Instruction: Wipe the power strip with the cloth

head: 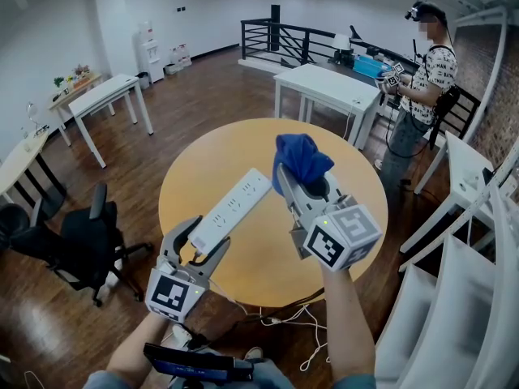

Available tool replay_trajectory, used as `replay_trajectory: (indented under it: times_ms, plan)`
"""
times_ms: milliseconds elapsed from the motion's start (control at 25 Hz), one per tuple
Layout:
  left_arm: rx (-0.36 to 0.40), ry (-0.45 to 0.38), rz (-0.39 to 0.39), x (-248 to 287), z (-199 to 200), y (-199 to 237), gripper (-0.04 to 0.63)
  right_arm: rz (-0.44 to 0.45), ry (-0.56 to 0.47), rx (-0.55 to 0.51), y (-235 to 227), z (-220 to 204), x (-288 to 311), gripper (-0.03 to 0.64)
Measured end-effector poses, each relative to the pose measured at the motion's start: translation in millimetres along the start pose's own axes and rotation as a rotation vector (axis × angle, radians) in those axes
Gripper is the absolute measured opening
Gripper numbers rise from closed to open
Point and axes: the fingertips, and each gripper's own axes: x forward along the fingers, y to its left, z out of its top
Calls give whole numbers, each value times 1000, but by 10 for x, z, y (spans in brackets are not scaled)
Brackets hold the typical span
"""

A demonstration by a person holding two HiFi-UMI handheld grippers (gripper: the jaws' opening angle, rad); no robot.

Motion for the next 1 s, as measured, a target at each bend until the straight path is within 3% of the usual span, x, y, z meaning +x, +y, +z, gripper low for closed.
replay_trajectory:
  times_ms: [440, 1000]
  plan:
    - [-18, 3, 15, 19, 5, 35, 282, 7, 3, 10, 41, -56, -31, 67]
    - [-41, -1, 9, 34, 9, 12, 282, 89, -15, 19, 641, -269, -155, 67]
